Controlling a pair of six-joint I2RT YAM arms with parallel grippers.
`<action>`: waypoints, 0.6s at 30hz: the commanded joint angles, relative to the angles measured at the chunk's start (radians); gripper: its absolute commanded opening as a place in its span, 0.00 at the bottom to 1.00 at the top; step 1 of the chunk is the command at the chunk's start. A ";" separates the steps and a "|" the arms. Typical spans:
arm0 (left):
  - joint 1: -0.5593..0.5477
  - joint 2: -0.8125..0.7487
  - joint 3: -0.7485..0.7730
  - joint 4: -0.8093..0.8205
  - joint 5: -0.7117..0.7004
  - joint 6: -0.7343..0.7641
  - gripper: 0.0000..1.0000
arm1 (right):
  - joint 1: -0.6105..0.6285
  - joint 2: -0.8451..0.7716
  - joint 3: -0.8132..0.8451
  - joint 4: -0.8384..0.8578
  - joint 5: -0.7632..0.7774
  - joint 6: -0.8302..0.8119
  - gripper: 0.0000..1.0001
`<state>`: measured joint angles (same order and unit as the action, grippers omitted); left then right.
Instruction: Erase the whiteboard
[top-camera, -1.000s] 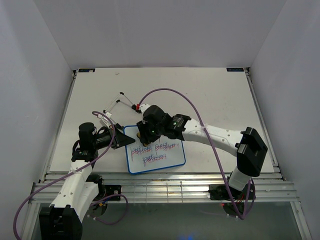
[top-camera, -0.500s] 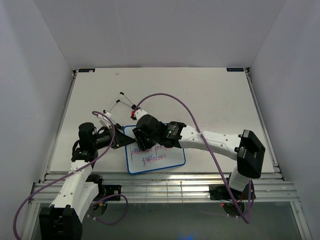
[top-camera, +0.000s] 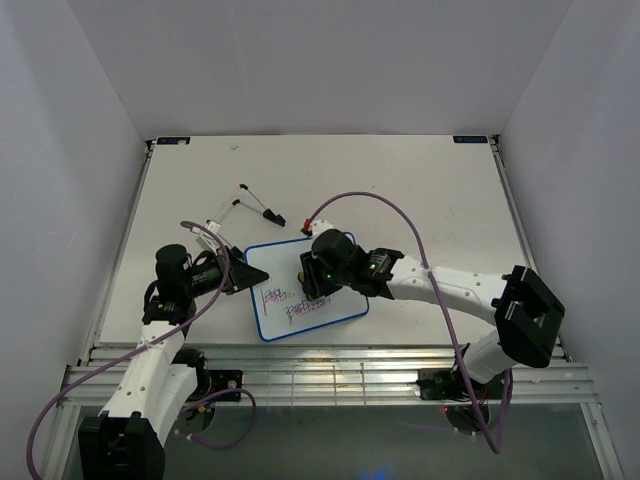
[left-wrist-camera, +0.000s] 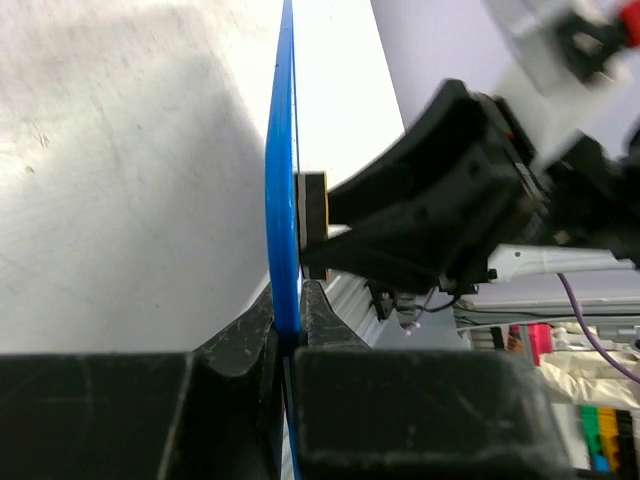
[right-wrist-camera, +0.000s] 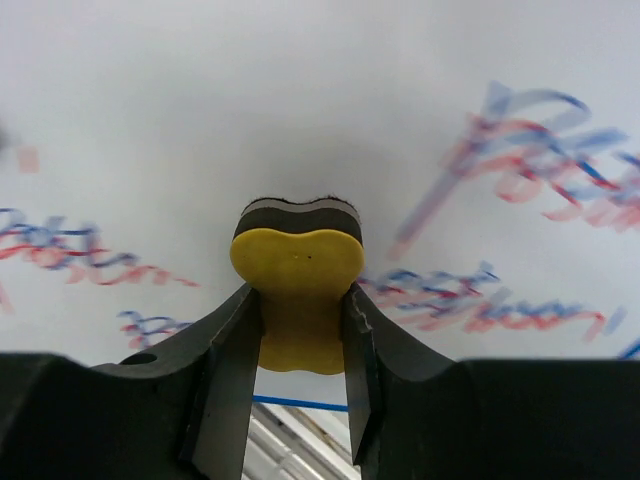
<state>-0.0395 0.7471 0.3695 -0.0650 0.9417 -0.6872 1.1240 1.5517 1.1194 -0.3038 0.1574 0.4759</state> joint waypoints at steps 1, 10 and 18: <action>-0.023 -0.035 0.065 0.165 0.193 -0.015 0.00 | -0.154 0.018 -0.176 0.006 -0.007 0.003 0.13; -0.023 0.049 0.060 0.166 0.207 -0.025 0.00 | -0.303 -0.001 -0.228 0.078 -0.192 -0.097 0.13; -0.028 0.115 0.063 0.157 0.212 -0.022 0.00 | -0.201 -0.015 -0.080 0.121 -0.229 -0.099 0.13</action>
<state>-0.0311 0.8639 0.3874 0.0406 0.9276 -0.7143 0.8623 1.5032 0.9482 -0.2398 -0.0078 0.3977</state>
